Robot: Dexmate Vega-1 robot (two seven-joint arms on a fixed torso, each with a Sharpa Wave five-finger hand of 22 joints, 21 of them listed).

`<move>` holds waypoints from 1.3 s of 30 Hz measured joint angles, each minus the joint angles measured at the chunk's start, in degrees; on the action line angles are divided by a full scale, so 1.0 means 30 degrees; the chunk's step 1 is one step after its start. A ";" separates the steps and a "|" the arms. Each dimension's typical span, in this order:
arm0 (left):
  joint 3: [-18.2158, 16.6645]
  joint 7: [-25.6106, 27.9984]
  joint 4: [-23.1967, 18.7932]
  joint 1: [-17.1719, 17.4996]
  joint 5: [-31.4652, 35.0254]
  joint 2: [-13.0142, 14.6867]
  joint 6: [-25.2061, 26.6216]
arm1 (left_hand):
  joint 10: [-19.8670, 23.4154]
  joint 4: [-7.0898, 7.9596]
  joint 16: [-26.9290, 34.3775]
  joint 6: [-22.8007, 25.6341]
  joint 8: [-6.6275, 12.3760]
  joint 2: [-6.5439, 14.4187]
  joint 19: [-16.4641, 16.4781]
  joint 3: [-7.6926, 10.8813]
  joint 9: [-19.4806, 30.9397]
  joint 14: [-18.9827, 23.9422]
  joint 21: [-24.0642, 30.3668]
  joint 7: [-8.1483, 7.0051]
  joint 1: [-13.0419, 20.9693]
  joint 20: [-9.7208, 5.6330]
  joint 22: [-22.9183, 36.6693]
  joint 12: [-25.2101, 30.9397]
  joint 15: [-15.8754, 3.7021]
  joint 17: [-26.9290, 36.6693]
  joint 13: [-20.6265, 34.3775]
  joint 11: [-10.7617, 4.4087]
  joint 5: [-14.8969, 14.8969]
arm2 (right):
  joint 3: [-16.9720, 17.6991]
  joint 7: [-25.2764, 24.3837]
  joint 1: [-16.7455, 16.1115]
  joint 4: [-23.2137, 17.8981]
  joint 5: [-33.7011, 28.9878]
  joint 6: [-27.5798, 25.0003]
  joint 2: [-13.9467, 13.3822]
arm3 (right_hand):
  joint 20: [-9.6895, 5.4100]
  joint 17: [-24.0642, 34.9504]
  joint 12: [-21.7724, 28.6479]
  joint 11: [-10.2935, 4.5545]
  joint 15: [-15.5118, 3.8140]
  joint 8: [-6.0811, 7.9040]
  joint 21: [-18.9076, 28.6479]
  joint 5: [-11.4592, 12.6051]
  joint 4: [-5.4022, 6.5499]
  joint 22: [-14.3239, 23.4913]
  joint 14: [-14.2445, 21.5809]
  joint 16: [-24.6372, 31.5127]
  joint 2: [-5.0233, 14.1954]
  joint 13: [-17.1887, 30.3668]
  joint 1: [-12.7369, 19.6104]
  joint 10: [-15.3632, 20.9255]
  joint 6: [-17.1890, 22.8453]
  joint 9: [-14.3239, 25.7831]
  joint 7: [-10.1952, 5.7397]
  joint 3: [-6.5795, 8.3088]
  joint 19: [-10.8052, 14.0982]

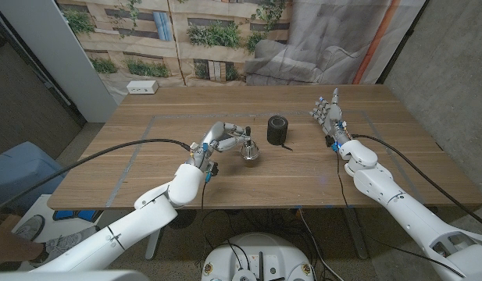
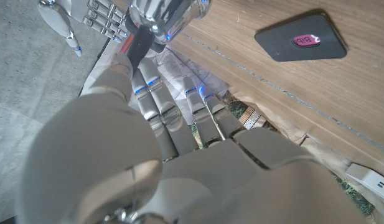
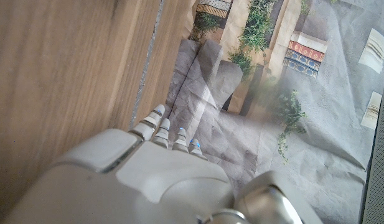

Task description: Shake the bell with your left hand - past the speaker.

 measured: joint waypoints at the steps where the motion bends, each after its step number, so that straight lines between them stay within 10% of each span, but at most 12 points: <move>1: 0.0000 0.0000 0.0151 0.0002 0.0000 -0.0058 0.0000 | -0.0002 0.0000 0.0000 0.0000 -0.0002 0.0002 0.0000 0.0000 0.0000 -0.0001 0.0000 0.0000 0.0000 0.0000 0.0000 0.0000 0.0000 0.0000 0.0000 -0.0001 0.0000 | 0.0000 0.0000 0.0000 0.0000 0.0001 0.0002 0.0000 | 0.0000 0.0000 0.0000 0.0000 0.0000 0.0000 0.0000 0.0000 0.0000 0.0000 0.0000 0.0000 0.0000 0.0000 0.0000 0.0000 0.0000 0.0001 0.0000 0.0000 0.0000; 39: -0.0141 0.0682 0.4771 -0.1557 0.2029 -0.2532 -0.2840 | -0.0080 -0.0051 0.0000 -0.0032 0.0053 0.0081 0.0000 -0.0053 0.0000 -0.0001 0.0000 0.0032 0.0042 0.0000 0.0000 0.0000 0.0000 -0.0004 0.0094 0.0024 -0.0098 | -0.0001 0.0008 0.0006 -0.0007 0.0002 0.0006 -0.0003 | 0.0000 0.0000 0.0000 0.0000 0.0000 0.0000 0.0000 0.0000 0.0000 0.0000 0.0000 0.0000 0.0000 0.0000 0.0000 0.0000 0.0000 0.0000 0.0000 0.0000 0.0000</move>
